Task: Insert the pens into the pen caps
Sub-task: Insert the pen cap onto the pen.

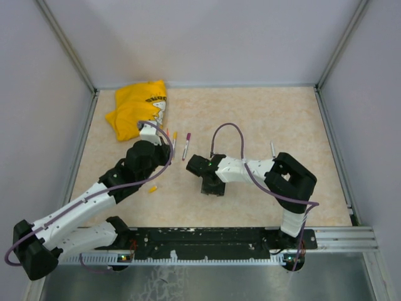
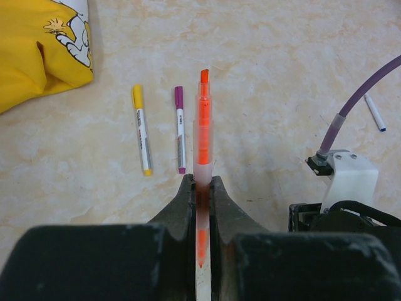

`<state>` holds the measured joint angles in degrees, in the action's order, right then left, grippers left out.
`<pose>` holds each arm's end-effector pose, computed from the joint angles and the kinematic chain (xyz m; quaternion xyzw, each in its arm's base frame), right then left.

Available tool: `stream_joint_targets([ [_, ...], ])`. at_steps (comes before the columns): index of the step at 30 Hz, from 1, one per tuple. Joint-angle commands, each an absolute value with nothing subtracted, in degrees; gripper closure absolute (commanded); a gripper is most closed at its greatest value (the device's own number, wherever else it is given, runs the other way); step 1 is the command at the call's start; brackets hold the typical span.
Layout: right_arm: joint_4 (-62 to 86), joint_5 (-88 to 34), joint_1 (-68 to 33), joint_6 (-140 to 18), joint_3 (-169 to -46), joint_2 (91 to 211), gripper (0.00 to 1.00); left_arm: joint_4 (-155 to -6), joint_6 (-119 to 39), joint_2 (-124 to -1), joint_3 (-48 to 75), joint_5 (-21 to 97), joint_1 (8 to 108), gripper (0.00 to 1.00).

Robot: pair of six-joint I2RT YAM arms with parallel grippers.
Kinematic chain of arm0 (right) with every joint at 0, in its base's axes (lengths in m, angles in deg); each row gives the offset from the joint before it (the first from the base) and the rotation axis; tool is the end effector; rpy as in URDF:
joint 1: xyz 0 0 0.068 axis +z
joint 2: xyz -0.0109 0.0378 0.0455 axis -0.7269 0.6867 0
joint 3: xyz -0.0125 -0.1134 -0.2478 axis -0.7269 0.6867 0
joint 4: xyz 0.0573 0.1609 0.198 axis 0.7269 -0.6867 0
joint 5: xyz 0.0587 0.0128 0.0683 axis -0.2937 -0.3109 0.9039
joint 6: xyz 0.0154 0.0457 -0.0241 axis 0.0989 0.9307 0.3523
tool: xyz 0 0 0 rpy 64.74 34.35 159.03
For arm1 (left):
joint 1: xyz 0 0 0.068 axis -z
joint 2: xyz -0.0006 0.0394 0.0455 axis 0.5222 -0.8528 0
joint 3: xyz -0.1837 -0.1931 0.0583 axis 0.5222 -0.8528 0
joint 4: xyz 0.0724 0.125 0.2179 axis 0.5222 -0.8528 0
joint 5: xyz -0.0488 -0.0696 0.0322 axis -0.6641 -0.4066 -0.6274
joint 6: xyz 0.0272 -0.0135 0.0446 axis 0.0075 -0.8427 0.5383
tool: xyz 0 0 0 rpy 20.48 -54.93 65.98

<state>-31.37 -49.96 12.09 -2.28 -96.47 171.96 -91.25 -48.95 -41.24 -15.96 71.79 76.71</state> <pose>0.1753 0.2705 0.1627 0.0697 0.9859 0.0024 0.1523 0.1636 -0.1430 0.3027 0.0437 0.8059 -0.1553 0.5697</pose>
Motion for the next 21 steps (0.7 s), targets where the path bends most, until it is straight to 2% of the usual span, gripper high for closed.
stream_joint_targets([
  [1,-31.1,-51.4,12.3,-2.7,-97.3,172.8,0.61,-90.1,-48.8,-41.8,-15.7,71.5,76.5,1.00],
  [4,-30.9,-51.8,12.3,-3.8,-97.3,172.7,0.68,-90.0,-48.7,-41.8,-15.7,71.5,76.5,1.00],
  [7,-30.7,-51.9,12.1,-6.1,-97.5,172.5,0.70,-90.1,-48.7,-41.7,-15.7,71.6,76.5,1.00],
  [12,-24.1,-45.4,11.6,-24.8,-96.0,170.8,0.75,-90.4,-48.4,-41.6,-15.3,71.9,76.5,1.00],
  [16,-20.2,-43.9,11.2,-37.5,-93.5,168.1,0.73,-91.1,-47.7,-40.9,-14.8,72.7,76.5,1.00],
  [21,-23.7,-40.8,9.7,-52.9,-95.6,170.6,0.71,-91.9,-46.8,-39.8,-14.6,73.9,76.5,1.00],
])
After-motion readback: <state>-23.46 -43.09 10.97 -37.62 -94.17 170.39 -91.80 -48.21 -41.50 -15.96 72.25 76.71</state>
